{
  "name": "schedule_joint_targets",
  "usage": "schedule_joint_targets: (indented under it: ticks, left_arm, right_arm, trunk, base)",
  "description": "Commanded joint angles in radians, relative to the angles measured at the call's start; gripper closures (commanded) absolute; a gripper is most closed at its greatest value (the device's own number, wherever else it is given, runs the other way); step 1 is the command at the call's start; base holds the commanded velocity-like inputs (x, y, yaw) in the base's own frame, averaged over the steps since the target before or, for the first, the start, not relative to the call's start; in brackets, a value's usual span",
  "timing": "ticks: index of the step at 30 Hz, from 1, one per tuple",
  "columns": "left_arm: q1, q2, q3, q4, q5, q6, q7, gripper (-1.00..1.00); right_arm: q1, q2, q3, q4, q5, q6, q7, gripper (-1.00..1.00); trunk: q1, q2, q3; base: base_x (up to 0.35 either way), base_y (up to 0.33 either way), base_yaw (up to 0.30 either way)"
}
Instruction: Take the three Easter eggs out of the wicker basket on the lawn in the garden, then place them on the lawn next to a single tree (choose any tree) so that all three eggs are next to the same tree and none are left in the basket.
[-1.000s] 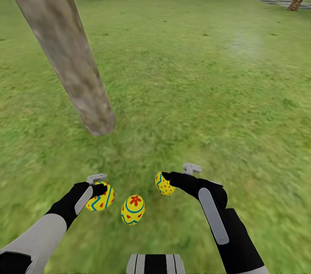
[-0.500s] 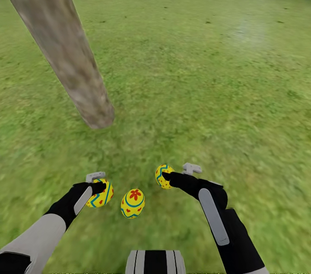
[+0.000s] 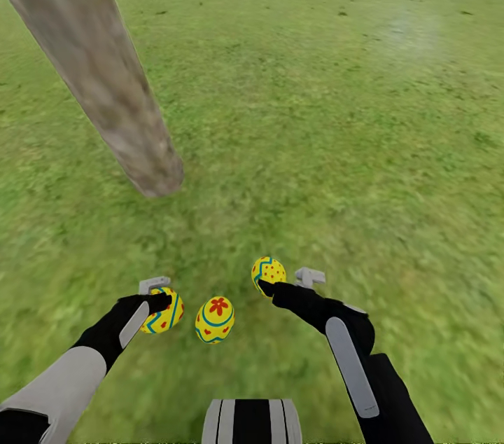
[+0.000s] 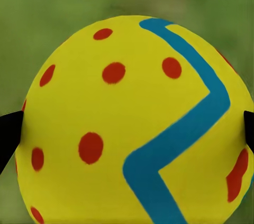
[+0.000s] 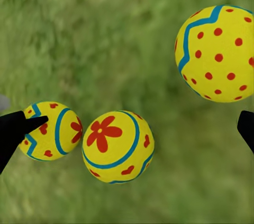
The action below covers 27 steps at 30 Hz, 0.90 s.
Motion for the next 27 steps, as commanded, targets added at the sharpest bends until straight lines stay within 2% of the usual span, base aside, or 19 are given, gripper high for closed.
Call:
schedule_joint_targets:
  ticks: [1, 15, 24, 25, 27]
  left_arm:
    - [0.000, 0.002, -0.008, -0.009, 0.010, 0.003, 0.009, 1.00]
    - [0.001, 0.002, -0.007, -0.033, 0.010, 0.002, 0.011, 1.00]
    - [0.000, 0.002, -0.007, -0.033, 0.010, 0.002, 0.010, 1.00]
    - [0.000, 0.002, -0.007, -0.033, 0.010, 0.002, 0.010, -1.00]
    - [0.000, 0.002, -0.007, -0.033, 0.010, 0.002, 0.010, -1.00]
  right_arm:
    - [0.000, 0.000, 0.000, -0.001, -0.010, 0.003, -0.010, -1.00]
    - [0.000, 0.000, 0.000, 0.000, -0.012, 0.003, -0.010, -1.00]
    - [0.001, 0.000, 0.000, -0.001, -0.011, 0.003, -0.010, -1.00]
    - [0.001, 0.000, 0.000, 0.000, -0.011, 0.003, -0.010, -1.00]
    - [0.001, 0.000, 0.000, 0.000, -0.011, 0.003, -0.010, -1.00]
  trunk:
    - [0.000, -0.001, -0.005]
    - [0.007, -0.004, -0.059]
    - [0.007, -0.004, -0.059]
    - [0.007, -0.004, -0.059]
    - [0.007, -0.004, -0.059]
  base:
    - [0.000, 0.000, 0.000]
    - [0.000, 0.000, 0.000]
    - [0.000, 0.000, 0.000]
    - [0.000, 0.000, 0.000]
    - [0.000, 0.000, 0.000]
